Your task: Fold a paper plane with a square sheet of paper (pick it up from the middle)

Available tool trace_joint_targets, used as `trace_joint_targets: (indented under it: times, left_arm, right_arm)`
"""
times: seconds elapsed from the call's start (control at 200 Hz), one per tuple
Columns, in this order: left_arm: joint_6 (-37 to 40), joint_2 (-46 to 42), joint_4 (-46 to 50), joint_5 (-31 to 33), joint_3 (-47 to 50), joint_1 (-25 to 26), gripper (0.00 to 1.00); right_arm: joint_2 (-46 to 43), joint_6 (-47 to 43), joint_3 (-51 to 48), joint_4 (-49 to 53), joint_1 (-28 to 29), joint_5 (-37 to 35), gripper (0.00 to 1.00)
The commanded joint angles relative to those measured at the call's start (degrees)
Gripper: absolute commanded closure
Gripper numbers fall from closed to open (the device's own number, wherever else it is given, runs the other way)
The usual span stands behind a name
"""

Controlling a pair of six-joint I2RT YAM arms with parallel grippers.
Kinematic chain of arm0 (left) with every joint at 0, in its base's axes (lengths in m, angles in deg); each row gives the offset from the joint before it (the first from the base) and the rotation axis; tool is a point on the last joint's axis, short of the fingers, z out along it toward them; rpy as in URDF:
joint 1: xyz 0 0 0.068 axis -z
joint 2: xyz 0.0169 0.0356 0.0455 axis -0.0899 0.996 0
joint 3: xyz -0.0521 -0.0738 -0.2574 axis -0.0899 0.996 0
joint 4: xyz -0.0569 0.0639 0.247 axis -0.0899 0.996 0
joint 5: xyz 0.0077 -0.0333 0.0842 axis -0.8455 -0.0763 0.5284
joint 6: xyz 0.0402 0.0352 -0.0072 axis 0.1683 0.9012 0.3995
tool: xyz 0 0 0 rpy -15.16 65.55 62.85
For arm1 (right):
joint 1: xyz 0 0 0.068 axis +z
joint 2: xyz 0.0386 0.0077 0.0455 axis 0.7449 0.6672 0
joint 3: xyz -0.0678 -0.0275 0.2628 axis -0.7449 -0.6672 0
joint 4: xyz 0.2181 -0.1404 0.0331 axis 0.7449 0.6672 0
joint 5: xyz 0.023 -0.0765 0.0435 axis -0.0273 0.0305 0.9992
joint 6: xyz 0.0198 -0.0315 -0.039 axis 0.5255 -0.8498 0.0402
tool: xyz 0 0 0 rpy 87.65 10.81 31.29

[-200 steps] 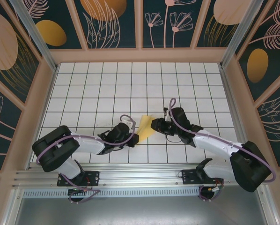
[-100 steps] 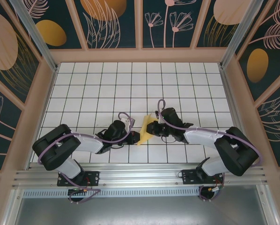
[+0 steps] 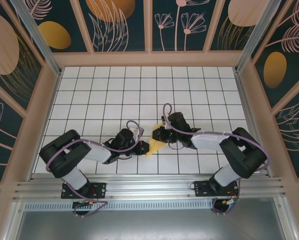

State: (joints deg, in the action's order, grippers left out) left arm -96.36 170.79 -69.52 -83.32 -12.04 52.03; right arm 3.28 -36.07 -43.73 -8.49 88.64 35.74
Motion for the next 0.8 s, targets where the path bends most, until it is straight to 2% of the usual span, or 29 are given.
trace_joint_targets:
  times: [0.0, 0.585, 0.791]
  left_arm:
    - [-0.8, 2.0, -1.5, -1.7, 0.0, -0.4, 0.91]
    - [0.0, 4.3, -0.6, -2.8, -0.8, -0.5, 0.86]
    - [0.4, 5.9, 1.7, -3.3, -2.5, -0.4, 0.92]
  right_arm:
    - [1.5, -0.2, 2.0, -2.7, 0.0, 1.4, 0.87]
    - [8.2, -0.6, 3.1, -0.8, -1.8, -2.2, 0.86]
    - [2.0, 0.5, 0.4, -1.5, -1.7, -4.1, 0.84]
